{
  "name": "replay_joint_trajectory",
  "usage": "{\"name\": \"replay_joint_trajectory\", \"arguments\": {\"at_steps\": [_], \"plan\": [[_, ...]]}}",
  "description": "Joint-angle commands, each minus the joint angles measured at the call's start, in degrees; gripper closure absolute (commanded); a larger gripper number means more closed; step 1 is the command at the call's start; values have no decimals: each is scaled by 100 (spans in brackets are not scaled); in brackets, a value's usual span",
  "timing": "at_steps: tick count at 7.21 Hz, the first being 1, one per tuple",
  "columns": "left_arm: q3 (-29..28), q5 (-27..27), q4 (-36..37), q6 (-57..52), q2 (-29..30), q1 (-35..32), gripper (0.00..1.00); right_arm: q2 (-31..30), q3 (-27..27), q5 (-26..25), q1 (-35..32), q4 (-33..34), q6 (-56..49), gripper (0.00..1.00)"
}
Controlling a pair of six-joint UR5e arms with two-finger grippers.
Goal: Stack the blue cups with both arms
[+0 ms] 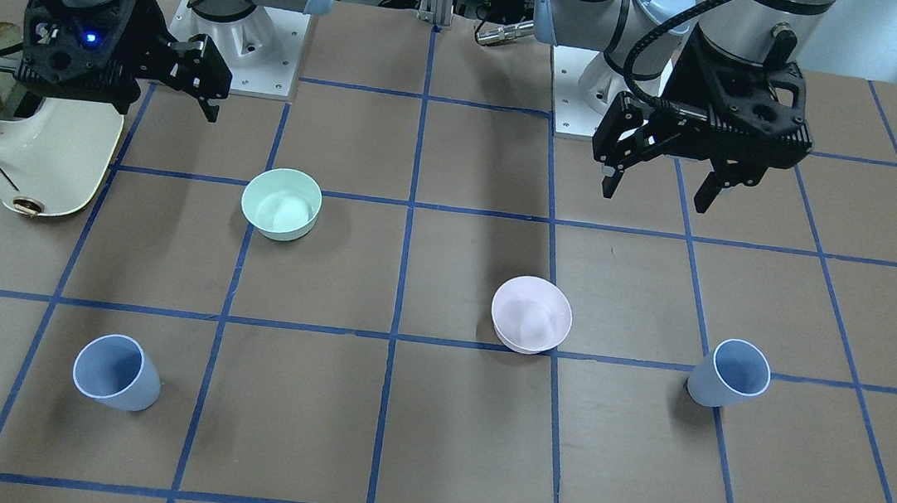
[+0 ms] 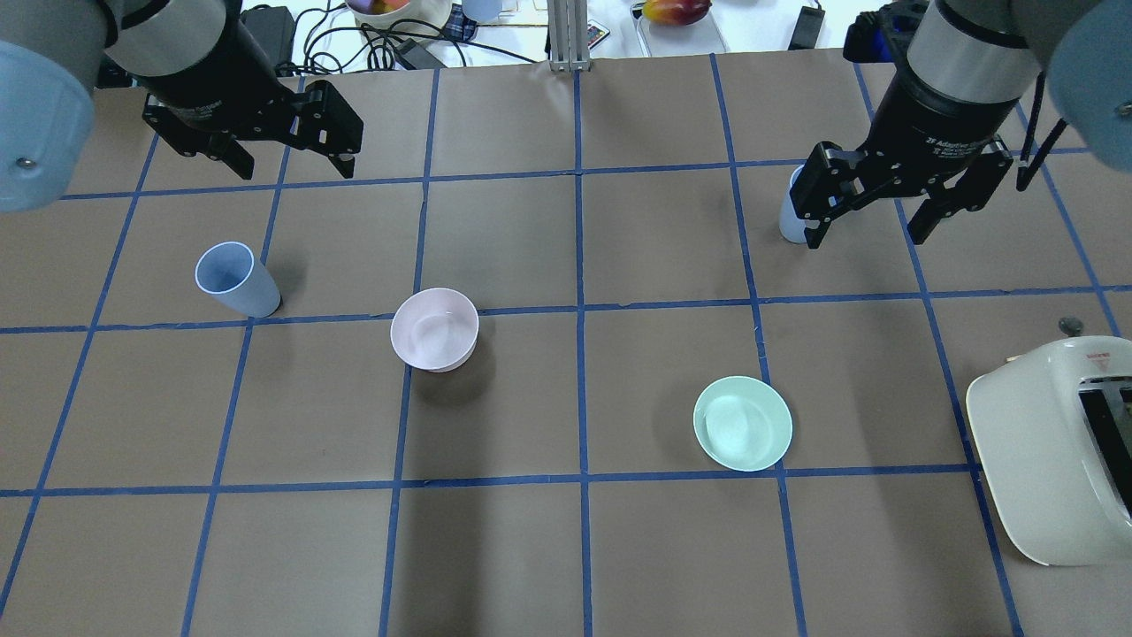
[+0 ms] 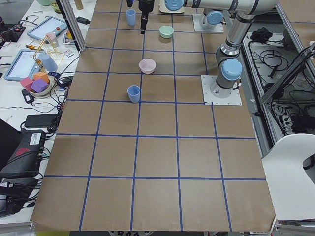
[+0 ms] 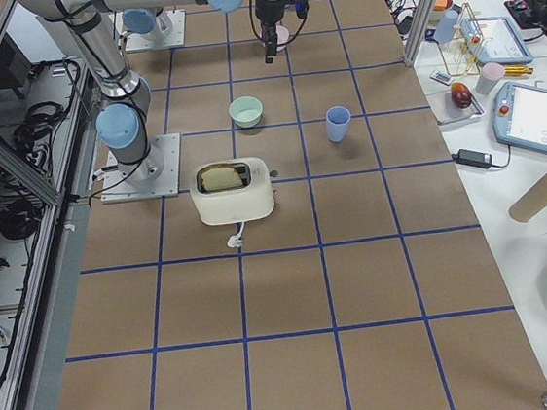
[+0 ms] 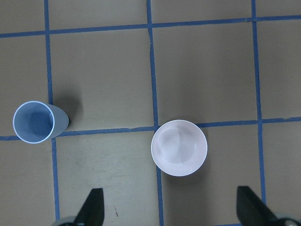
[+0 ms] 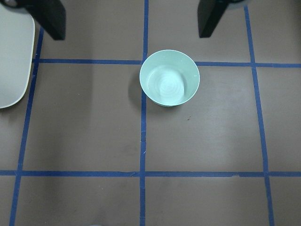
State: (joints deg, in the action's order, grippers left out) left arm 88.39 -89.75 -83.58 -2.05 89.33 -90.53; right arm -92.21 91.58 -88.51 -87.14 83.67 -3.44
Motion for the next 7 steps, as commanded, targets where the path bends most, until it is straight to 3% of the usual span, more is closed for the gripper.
{"name": "replay_joint_trajectory", "arguments": {"at_steps": [1,7], "plan": [[21,1,-1,-6,-12,-9,0,-16,0,0,-126,18,307,0],[-24,1,43,-189,197,105,0,2,-9,-123,-312,193,432,0]]}}
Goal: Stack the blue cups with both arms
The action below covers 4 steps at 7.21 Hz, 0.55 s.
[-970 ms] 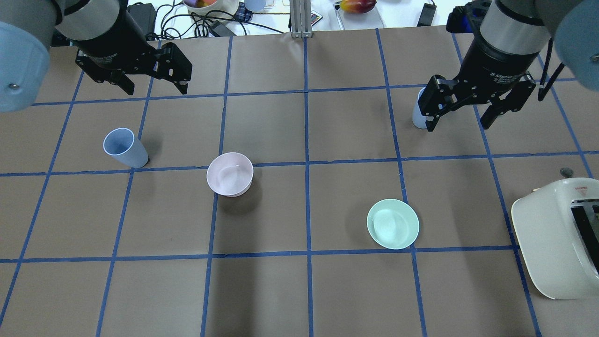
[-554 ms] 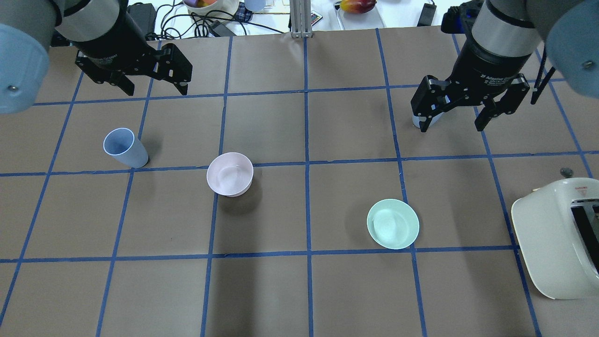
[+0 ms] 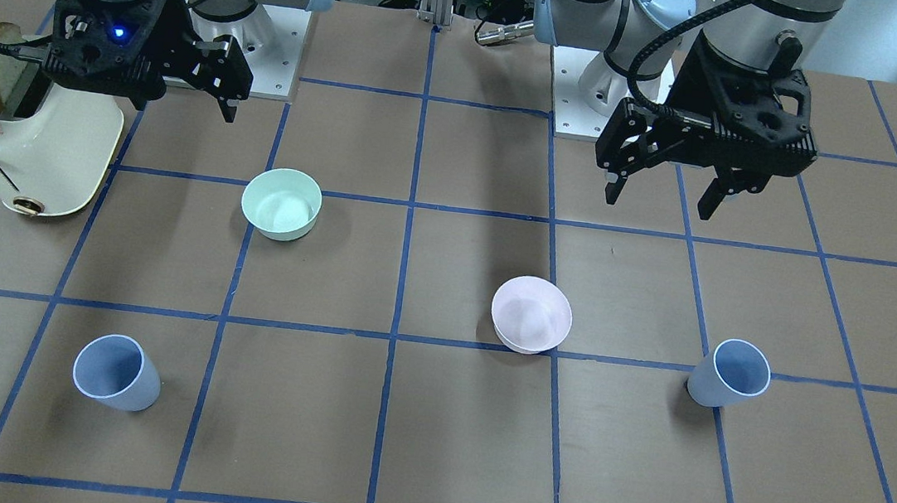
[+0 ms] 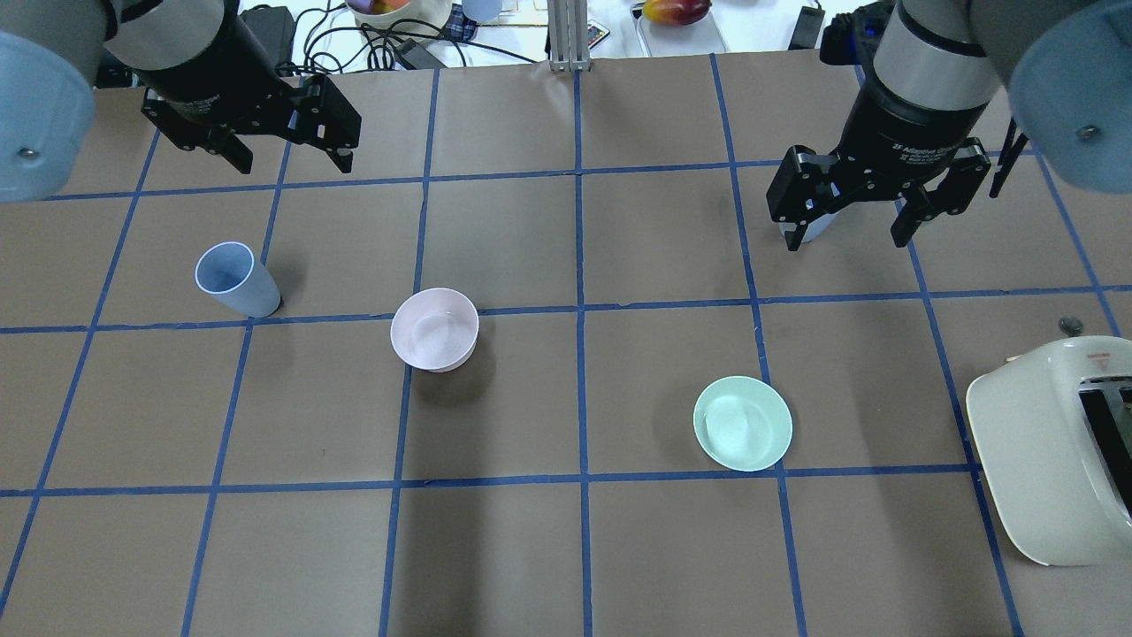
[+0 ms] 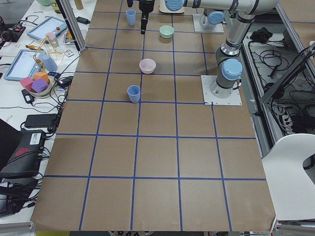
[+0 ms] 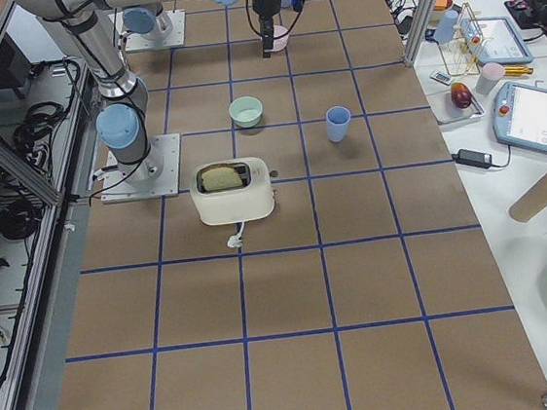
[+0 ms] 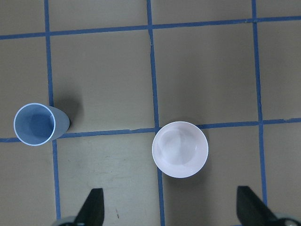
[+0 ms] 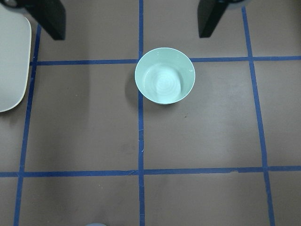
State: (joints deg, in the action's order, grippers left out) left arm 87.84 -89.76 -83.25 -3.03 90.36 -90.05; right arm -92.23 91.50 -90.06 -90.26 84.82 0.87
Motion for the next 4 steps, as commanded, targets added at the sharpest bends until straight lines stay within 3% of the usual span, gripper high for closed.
{"name": "replay_joint_trajectory", "arguments": {"at_steps": [1,4], "plan": [[32,-15,271,-336,417,101,0,21,17,-20,-9,122,-8,0],[119,-68,686,-1344,1411,1030,0,56,69,-11,-1,131,-51,0]]}}
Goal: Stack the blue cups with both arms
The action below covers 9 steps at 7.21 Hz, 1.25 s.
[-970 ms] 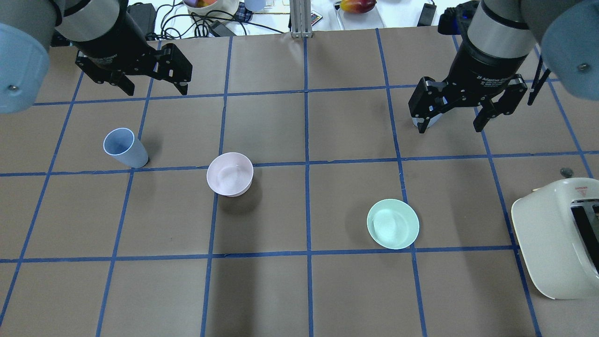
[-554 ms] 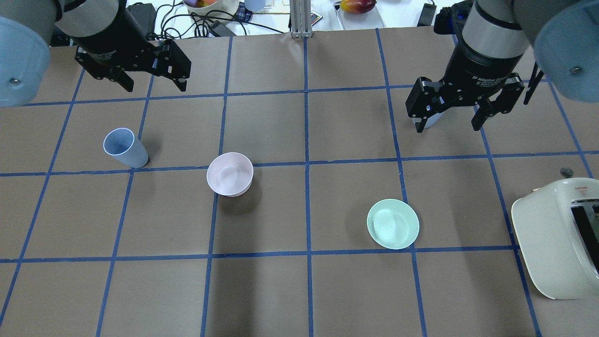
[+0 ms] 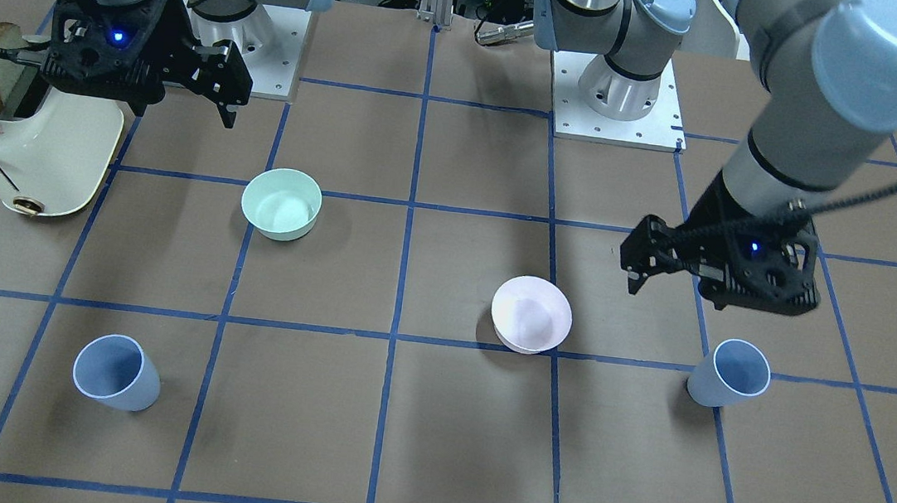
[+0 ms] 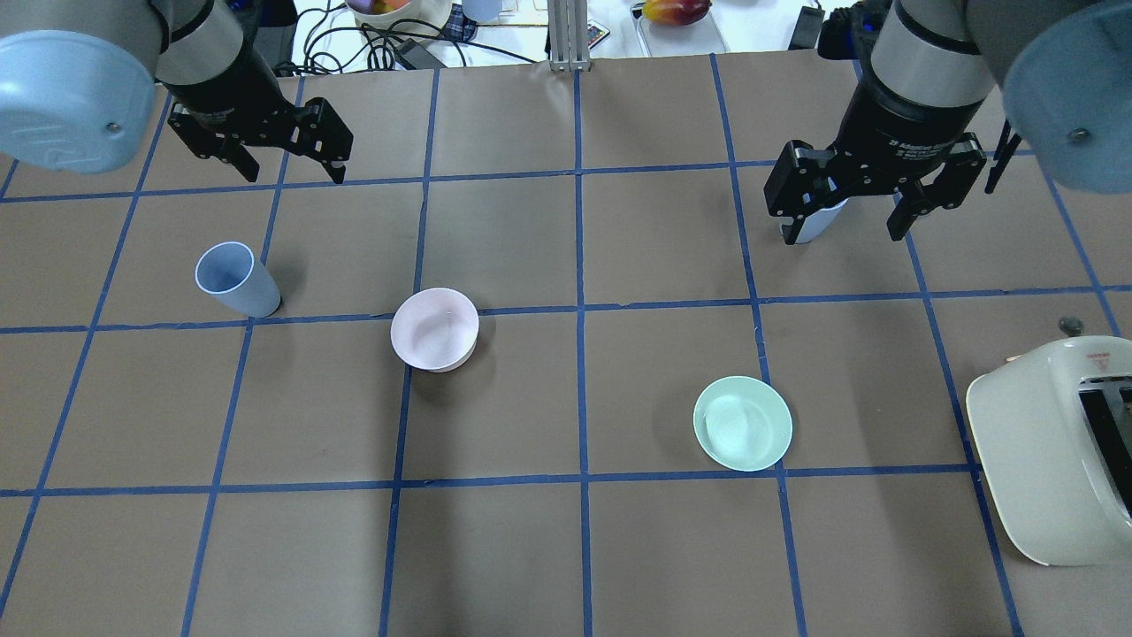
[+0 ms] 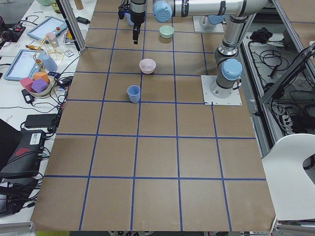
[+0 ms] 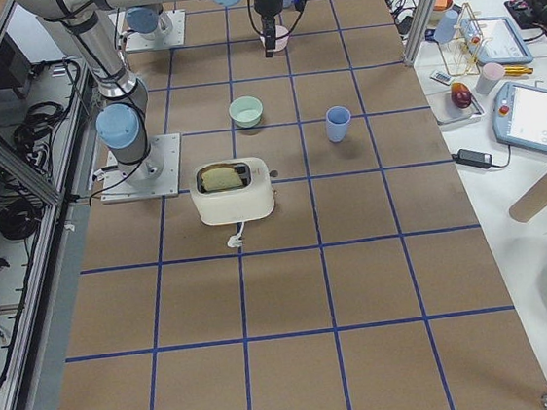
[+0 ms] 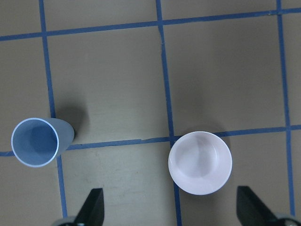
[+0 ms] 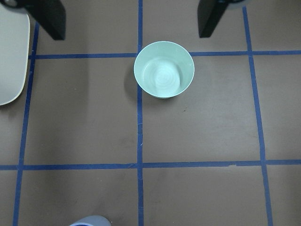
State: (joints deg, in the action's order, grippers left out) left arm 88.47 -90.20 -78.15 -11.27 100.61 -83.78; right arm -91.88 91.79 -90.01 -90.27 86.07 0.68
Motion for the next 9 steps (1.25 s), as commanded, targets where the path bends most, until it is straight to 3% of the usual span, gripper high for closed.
{"name": "replay_joint_trajectory", "arguments": {"at_steps": [1,7,8,9], "plan": [[65,-33,351,-708,693,650,0,21,15,-8,1,15,-42,0],[434,-534,643,-762,1461,740,1,30,15,36,62,172,-77,0],[513,-638,660,-736,1487,740,9,56,32,28,97,182,-94,0],[539,-727,756,-762,1505,740,72,82,-11,28,133,173,-95,0]]}}
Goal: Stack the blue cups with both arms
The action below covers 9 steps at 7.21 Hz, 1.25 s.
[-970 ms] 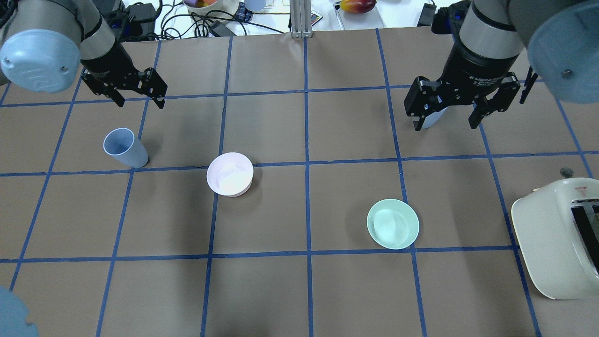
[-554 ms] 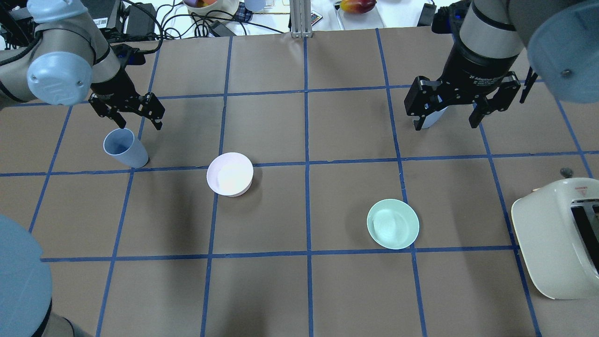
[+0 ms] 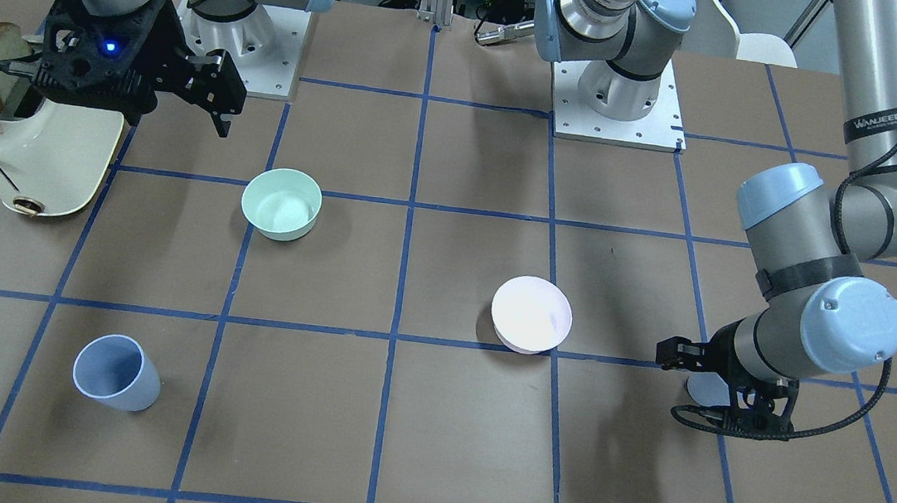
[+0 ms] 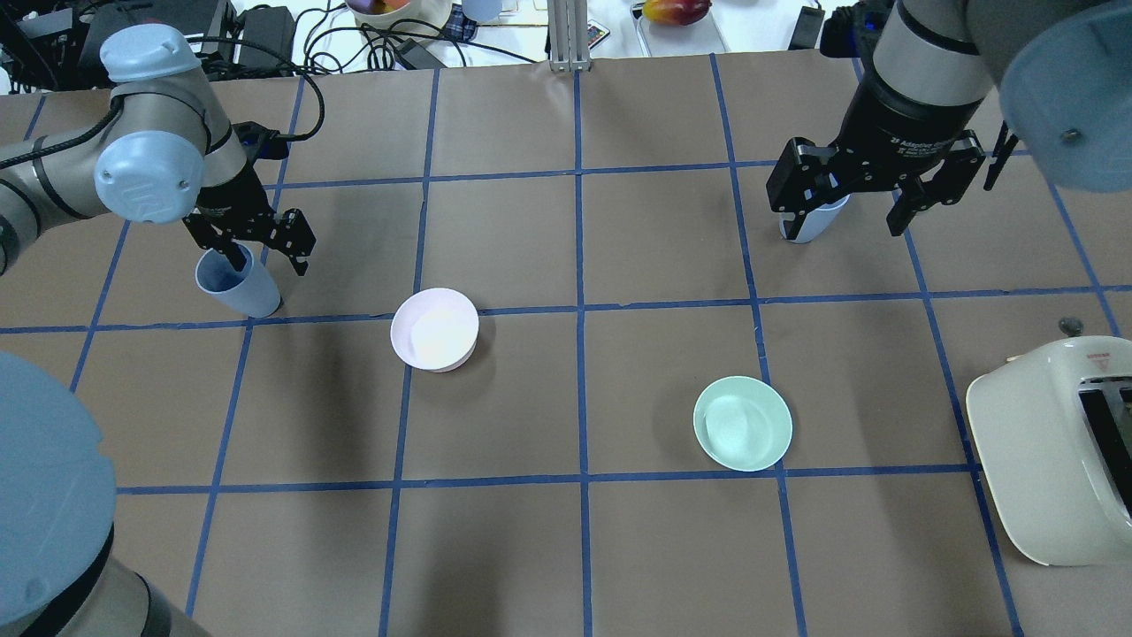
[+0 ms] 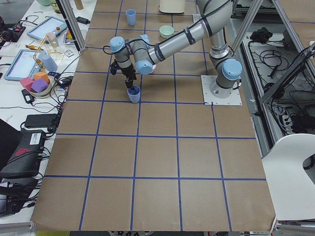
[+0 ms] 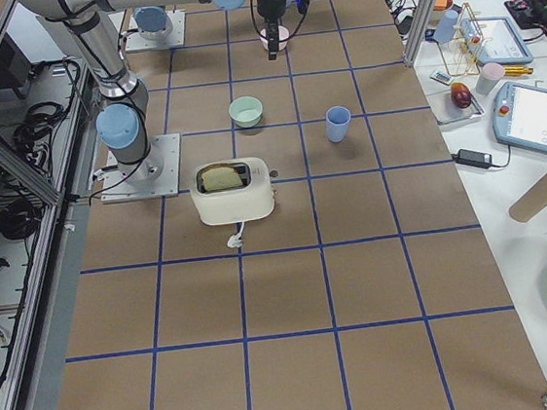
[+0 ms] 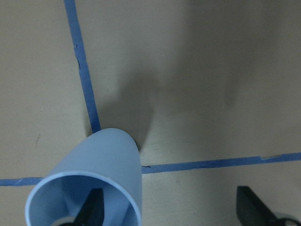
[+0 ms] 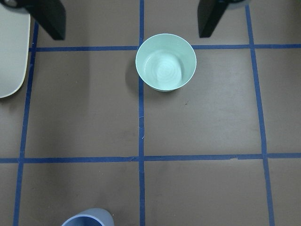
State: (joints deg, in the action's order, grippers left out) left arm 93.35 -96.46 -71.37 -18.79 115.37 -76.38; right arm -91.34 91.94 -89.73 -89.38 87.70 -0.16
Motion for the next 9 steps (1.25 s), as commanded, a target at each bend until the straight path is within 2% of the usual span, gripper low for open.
{"name": "replay_joint_trajectory", "arguments": {"at_steps": [1,3,5,6,7,8,9], "plan": [[8,-101,97,-11,29,0,100,37,-9,-52,70,141,-11,0],[-54,-294,298,-19,29,0,100,203,-10,-62,175,465,-2,0],[-106,-295,361,-55,-75,-26,100,589,-35,-62,254,502,-10,0],[-263,-260,257,-46,-163,-131,100,634,-105,-10,568,642,-28,0],[-517,-164,-266,32,-277,-227,100,730,-158,34,910,687,-359,0],[-790,116,-855,242,-426,-437,100,905,-150,44,957,1079,-797,0],[-897,223,-1043,966,-585,-787,100,1073,-141,35,958,1570,-967,0]]}}
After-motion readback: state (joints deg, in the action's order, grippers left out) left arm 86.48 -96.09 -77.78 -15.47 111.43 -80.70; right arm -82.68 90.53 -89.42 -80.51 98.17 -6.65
